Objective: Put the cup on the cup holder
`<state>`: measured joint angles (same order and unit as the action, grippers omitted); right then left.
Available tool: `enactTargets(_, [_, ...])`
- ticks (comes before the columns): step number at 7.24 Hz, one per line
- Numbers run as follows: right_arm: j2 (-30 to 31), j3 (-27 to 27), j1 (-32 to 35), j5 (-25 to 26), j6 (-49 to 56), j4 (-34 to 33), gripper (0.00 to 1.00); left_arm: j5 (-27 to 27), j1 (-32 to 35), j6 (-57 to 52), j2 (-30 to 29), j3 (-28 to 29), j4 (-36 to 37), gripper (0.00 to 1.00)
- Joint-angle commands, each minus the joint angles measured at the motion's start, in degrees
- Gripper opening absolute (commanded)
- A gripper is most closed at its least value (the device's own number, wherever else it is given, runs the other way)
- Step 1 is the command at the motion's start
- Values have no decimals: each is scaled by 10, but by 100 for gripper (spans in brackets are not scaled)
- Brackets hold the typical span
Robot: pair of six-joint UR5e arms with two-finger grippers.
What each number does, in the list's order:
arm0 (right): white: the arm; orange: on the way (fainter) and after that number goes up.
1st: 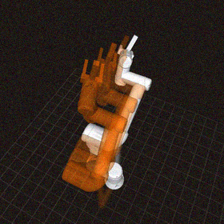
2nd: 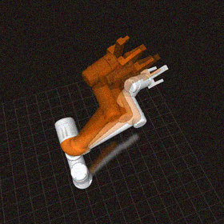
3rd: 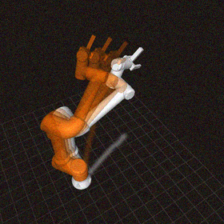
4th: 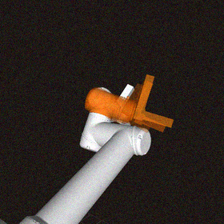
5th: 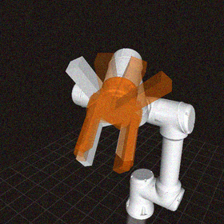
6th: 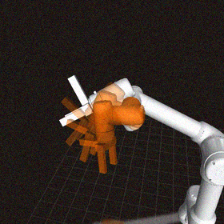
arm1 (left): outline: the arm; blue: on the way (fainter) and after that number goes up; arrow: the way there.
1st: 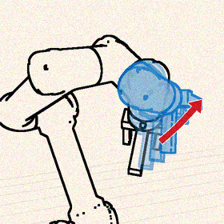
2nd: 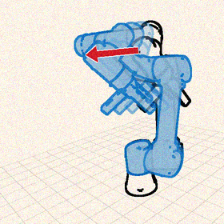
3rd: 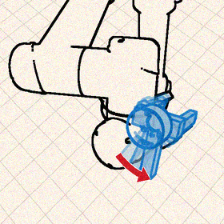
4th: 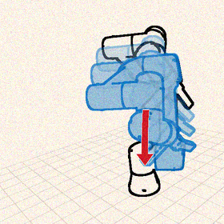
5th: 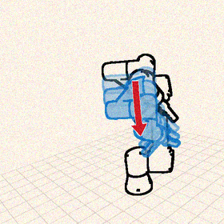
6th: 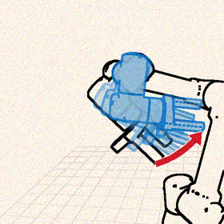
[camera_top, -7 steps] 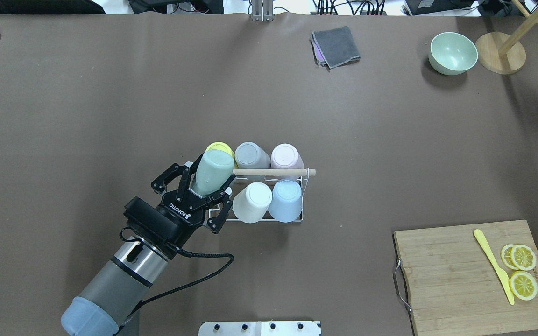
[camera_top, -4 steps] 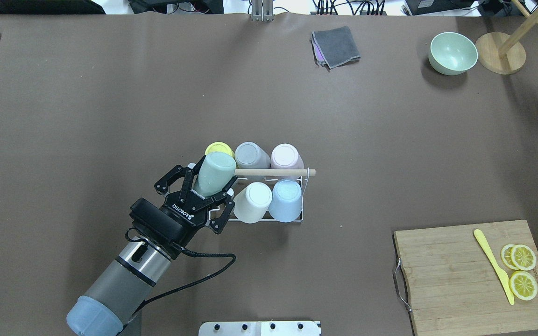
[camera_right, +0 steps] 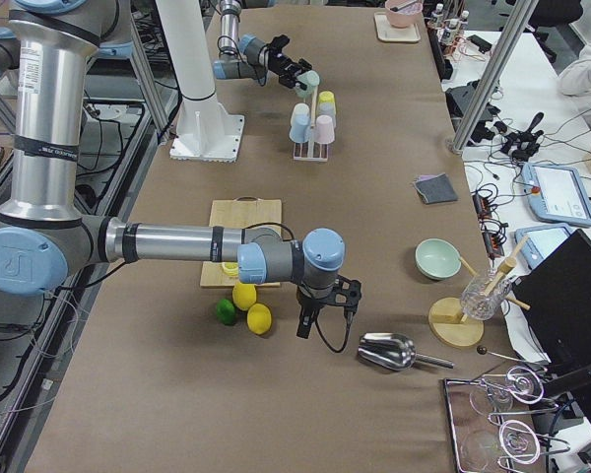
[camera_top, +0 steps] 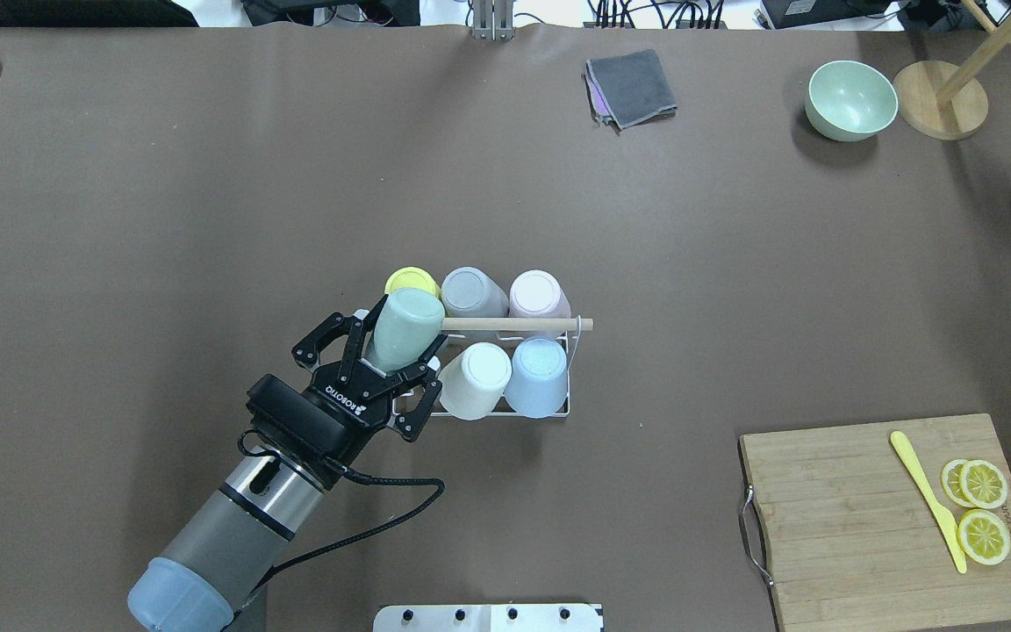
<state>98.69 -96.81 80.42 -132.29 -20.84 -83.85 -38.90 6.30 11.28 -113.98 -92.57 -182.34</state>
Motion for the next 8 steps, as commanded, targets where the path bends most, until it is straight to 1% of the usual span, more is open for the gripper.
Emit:
enactTargets(1, [-1,-5,0,-1,37,3,99,0,-3,1,1,11,-16,0])
enactTargets(3, [-2,-7,-1,-2,46,3,99,1,-4,1,1,17,-22,0])
enactTargets(4, [-2,-7,-1,-2,78,3,99,1,-4,1,1,17,-25,77])
enactTargets(5, [-2,-5,-1,-3,84,0,99,0,-5,1,2,19,-42,98])
enactTargets(6, [-1,-6,-1,-3,84,0,99,0,-5,-2,3,20,-57,98])
enactTargets(7, [-2,-6,-1,-15,82,2,99,1,-4,-2,2,15,-58,98])
enactTargets(8, [-2,-7,-1,-19,80,3,99,-1,1,-3,2,-3,-58,98])
